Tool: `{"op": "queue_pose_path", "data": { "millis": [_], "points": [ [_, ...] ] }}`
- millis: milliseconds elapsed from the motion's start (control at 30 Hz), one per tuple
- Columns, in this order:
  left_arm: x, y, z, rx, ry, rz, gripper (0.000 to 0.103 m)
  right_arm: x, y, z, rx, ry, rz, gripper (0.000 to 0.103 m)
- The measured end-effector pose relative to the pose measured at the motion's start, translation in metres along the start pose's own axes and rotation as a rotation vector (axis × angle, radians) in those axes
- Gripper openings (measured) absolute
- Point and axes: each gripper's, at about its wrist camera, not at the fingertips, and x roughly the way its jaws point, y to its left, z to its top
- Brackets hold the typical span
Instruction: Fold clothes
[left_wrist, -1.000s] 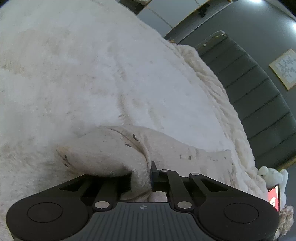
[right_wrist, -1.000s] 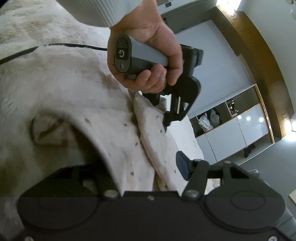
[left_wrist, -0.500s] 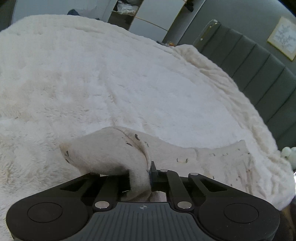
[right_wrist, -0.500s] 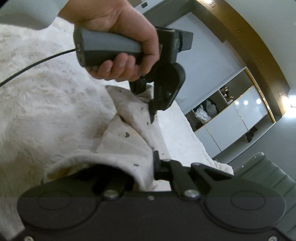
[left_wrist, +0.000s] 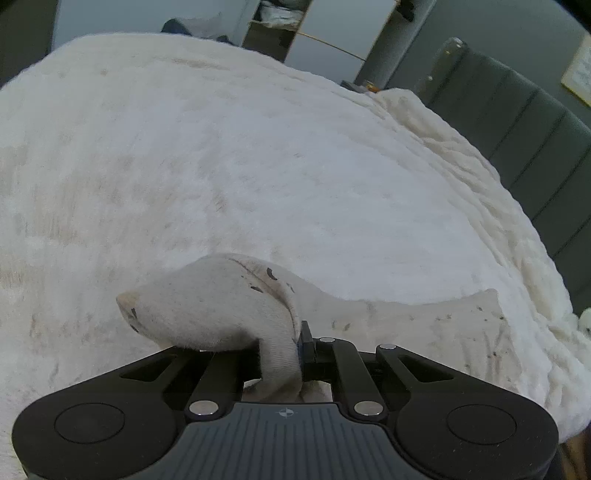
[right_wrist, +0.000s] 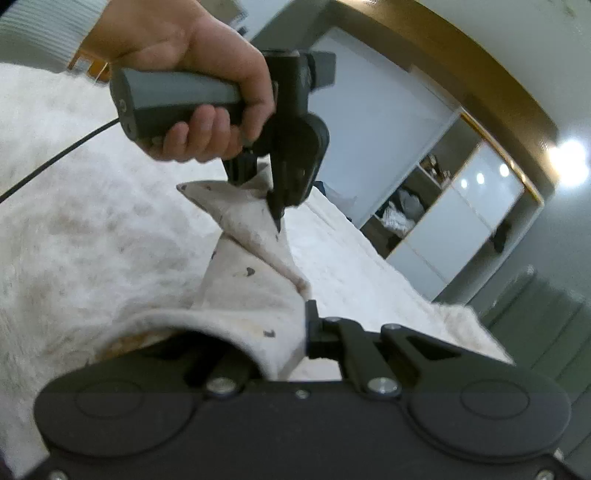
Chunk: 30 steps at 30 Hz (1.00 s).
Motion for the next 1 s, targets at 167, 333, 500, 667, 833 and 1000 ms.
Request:
{"op": "queue_pose_path", "data": {
  "millis": [167, 333, 500, 667, 833, 1000],
  "points": [
    [-0.013, -0.077, 0.033, 0.128, 0.029, 0.073, 0.008, -0.024, -0.070, -0.016, 0.320, -0.015, 0.087, 0.000],
    [0.020, -0.178, 0.048, 0.280, 0.095, 0.186, 0.008, -0.050, -0.136, -0.057, 0.490, -0.012, 0.080, 0.000],
    [0.074, -0.271, 0.043, 0.409, 0.167, 0.291, 0.008, -0.065, -0.201, -0.122, 0.685, 0.044, 0.104, 0.000],
    [0.122, -0.334, 0.025, 0.462, 0.218, 0.313, 0.008, -0.061, -0.252, -0.181, 0.818, 0.109, 0.143, 0.000],
    [0.163, -0.367, 0.013, 0.483, 0.287, 0.323, 0.008, -0.053, -0.291, -0.231, 1.007, 0.196, 0.179, 0.000],
    [0.194, -0.388, 0.007, 0.507, 0.324, 0.345, 0.008, -0.048, -0.301, -0.248, 1.077, 0.216, 0.188, 0.000]
  ]
}}
